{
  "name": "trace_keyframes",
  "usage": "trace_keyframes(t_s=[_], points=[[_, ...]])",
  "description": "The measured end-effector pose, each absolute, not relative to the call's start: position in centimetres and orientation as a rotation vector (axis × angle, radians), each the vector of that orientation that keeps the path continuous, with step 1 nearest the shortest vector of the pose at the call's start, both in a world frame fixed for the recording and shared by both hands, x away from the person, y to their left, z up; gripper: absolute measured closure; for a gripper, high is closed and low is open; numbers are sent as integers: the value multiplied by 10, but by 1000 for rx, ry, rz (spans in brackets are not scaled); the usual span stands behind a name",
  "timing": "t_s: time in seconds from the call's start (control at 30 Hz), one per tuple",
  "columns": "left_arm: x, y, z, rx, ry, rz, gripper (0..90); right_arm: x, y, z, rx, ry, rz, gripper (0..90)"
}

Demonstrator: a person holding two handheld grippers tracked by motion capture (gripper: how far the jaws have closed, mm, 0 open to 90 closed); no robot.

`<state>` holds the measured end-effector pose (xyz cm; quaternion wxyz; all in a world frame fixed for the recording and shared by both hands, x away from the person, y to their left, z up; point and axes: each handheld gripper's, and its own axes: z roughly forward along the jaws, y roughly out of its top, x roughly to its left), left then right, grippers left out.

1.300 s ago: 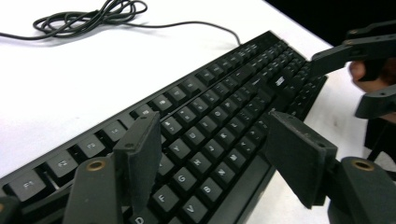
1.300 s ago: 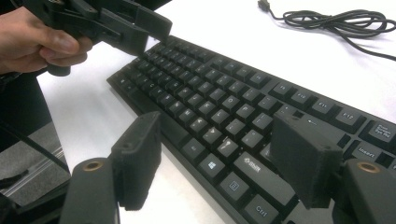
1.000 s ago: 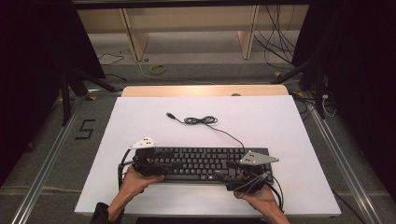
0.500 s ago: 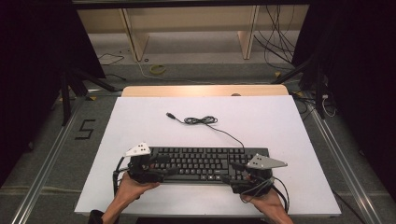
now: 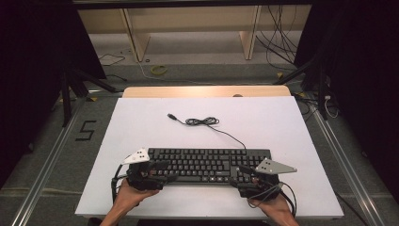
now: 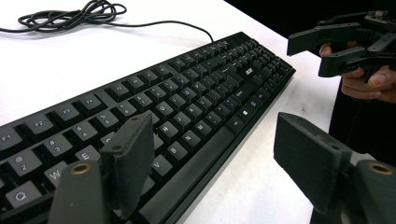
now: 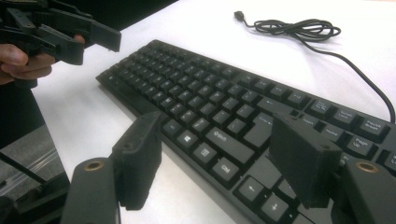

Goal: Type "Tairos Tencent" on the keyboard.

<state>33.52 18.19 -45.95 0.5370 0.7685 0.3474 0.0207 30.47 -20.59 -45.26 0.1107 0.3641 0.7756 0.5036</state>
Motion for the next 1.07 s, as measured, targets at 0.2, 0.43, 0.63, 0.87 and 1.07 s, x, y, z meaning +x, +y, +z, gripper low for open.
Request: trace_keyframes(t_s=[0.2, 0.43, 0.63, 0.87, 1.07], points=[[331, 185, -463, 1833, 835, 45, 276, 302, -210, -453, 1087, 2266, 1492, 352], [331, 186, -464, 1829, 840, 50, 273, 302, -211, -455, 1094, 2265, 1488, 351], [332, 187, -464, 1828, 843, 54, 271, 302, -211, -454, 1095, 2263, 1493, 349], [333, 187, -464, 1831, 843, 56, 271, 303, -212, -455, 1093, 2263, 1490, 348], [333, 188, -464, 1827, 848, 60, 271, 303, -211, -455, 1093, 2265, 1490, 347]])
